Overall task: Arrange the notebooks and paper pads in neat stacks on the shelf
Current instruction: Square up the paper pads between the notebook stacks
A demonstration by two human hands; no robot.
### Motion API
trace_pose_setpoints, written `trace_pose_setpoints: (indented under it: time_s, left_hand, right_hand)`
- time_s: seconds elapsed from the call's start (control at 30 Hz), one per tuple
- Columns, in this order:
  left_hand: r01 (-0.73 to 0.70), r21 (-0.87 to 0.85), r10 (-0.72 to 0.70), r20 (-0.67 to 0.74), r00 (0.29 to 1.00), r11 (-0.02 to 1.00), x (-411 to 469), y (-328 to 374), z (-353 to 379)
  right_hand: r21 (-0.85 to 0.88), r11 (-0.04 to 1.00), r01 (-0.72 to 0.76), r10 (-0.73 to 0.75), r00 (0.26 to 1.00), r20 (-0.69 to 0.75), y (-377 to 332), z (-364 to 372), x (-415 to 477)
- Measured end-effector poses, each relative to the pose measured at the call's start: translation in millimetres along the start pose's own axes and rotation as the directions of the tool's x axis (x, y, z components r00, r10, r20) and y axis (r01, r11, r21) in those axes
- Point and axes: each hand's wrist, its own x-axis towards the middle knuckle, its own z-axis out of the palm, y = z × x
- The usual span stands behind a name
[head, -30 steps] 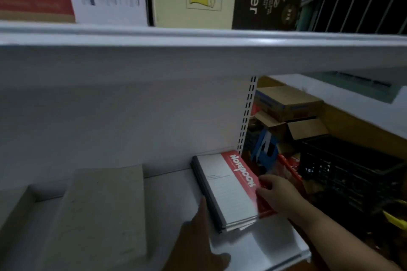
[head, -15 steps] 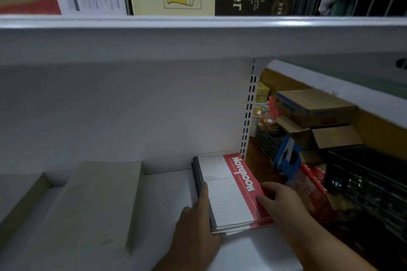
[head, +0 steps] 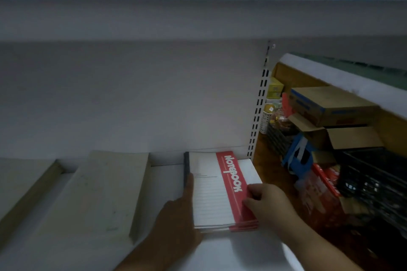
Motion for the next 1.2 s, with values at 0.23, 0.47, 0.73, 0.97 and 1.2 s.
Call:
trace_pose_setpoints:
  time_s: [0.23, 0.47, 0.73, 0.97, 1.2]
  left_hand:
    - [0.103, 0.004, -0.103, 0.088, 0.991, 0.995, -2.4, -29.2, -23.0]
    - [0.147, 0.018, -0.148, 0.169, 0.975, 0.989, 5.9, -33.6, -23.1]
    - [0.174, 0.016, -0.174, 0.185, 0.967, 0.985, 3.4, -32.0, -23.5]
    - [0.162, 0.101, -0.18, 0.21, 0.961, 0.982, 4.0, -29.3, -26.6]
    - [0.221, 0.046, -0.226, 0.227, 0.947, 0.974, 7.3, -25.9, -23.4]
  right_hand:
    - [-0.045, 0.986, 0.163, -0.14, 0.934, 0.328, -17.3, 8.8, -9.1]
    - [-0.424, 0.804, 0.418, -0.237, 0.878, 0.416, -24.6, 0.9, -6.3]
    - [-0.474, 0.776, 0.416, -0.223, 0.884, 0.411, -18.0, -3.6, -3.4]
    - [-0.605, 0.644, 0.469, -0.28, 0.88, 0.384, -23.5, -4.3, -2.6]
    - [-0.497, 0.79, 0.358, -0.121, 0.887, 0.446, -29.5, -6.7, 1.7]
